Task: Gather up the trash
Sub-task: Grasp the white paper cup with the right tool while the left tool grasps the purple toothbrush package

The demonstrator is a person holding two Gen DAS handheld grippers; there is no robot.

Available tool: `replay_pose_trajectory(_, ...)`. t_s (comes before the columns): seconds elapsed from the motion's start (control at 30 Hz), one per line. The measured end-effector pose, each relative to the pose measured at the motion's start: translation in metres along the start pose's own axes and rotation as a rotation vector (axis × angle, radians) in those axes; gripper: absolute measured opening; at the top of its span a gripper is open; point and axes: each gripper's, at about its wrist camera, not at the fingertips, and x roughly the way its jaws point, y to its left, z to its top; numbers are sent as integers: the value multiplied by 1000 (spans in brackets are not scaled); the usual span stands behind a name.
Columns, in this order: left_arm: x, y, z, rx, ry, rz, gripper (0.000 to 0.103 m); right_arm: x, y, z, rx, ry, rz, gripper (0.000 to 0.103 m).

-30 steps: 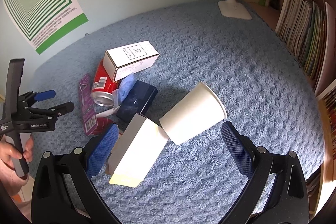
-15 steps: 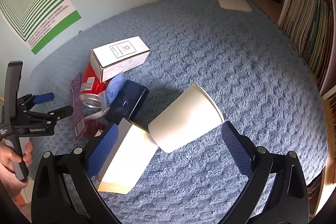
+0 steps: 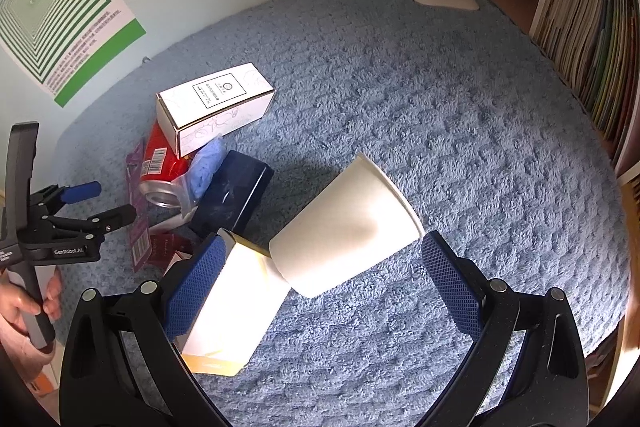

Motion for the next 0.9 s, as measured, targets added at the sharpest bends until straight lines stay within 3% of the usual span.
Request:
replay_pose_trajectory(0.3, 16, -1, 6, -3, 38, -23, 96, 23, -12, 1, 53, 52, 6, 97)
replay_pose_trajectory(0.43, 26, -6, 8, 15, 70, -12, 84, 39, -21, 1, 105, 91, 17, 97)
replay_pose_trajectory(0.67, 31, 1, 14, -9, 73, -11, 78, 61, -27, 11, 182, 122, 36, 95)
replay_pose_trajectory(0.7, 32, 1, 15, -12, 72, -9, 73, 64, -28, 12, 191, 126, 39, 85)
replay_pose_trajectory(0.77, 30, 5, 16, -9, 67, -3, 65, 68, -30, 15, 219, 136, 65, 78)
replay_pose_trajectory(0.83, 28, 8, 17, -3, 60, 7, 49, 69, -25, 20, 209, 133, 53, 77)
replay_pose_trajectory(0.9, 26, 11, 17, -4, 53, 4, 40, 69, -21, 23, 191, 129, 45, 75)
